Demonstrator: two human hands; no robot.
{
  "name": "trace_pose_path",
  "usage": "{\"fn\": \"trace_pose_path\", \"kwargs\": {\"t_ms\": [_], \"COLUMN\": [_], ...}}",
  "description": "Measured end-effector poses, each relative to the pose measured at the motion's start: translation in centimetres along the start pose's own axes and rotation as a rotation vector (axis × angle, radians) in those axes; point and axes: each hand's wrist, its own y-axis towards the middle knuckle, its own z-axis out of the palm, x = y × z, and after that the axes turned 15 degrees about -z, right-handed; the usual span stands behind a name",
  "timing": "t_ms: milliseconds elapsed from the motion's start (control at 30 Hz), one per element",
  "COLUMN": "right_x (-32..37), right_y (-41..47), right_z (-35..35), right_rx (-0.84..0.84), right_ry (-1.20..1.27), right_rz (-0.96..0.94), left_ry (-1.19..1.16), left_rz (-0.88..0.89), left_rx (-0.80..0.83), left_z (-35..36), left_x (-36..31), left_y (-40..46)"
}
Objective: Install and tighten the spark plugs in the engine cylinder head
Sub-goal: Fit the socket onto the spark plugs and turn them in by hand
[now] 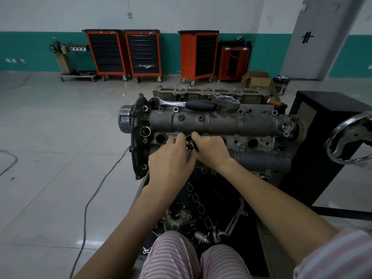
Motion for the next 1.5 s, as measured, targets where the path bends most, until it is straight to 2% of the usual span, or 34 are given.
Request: {"fn": "trace_pose_path", "kwargs": {"t_ms": [200,467,633,767,900,1200,1333,1500], "right_x": [-0.2,0.2,0.3,0.2,0.1,0.0,0.1,0.3], "right_y": [-0.2,0.0,0.1,0.0,0.1,-0.2,-0.1,0.1], "right_z": [-0.1,-0.2,-0.2,-0.2,-0.3,-0.2,0.0,-0.2], "right_rx": [-0.051,-0.11,-0.069,-0.03,0.069,-0.106,-0.118,-0.113], "right_ry": [-0.074,-0.05,-0.059,-0.009,-0.034,-0.113,-0.119,-0.114], "right_rz": [-0.083,-0.05,-0.008,-0.002,0.024,-0.085,-0.08,-0.056], "left_ry": [-0.008,0.0,0.007,-0.067,-0.098,-0.102,-0.049,-0.003], "left_rz": [-0.014,-0.044,-0.041,0.053,0.055,0.011,-0.064,-0.077], "left_rx": [0.049,0.016,-0.066,-0.05,-0.042,-0.008,0.021,0.003], "left_z": [0.4,0.3,-0.1,-0.2,-0.1,0.0,-0.2,0.2], "left_x": [-0.2,-0.2,-0.1,-0.2,-0.1,0.1,0.0,-0.5], "left_y": [0.1,0.9,1.0,0.5,0.3,0.7,0.9,0.4]}}
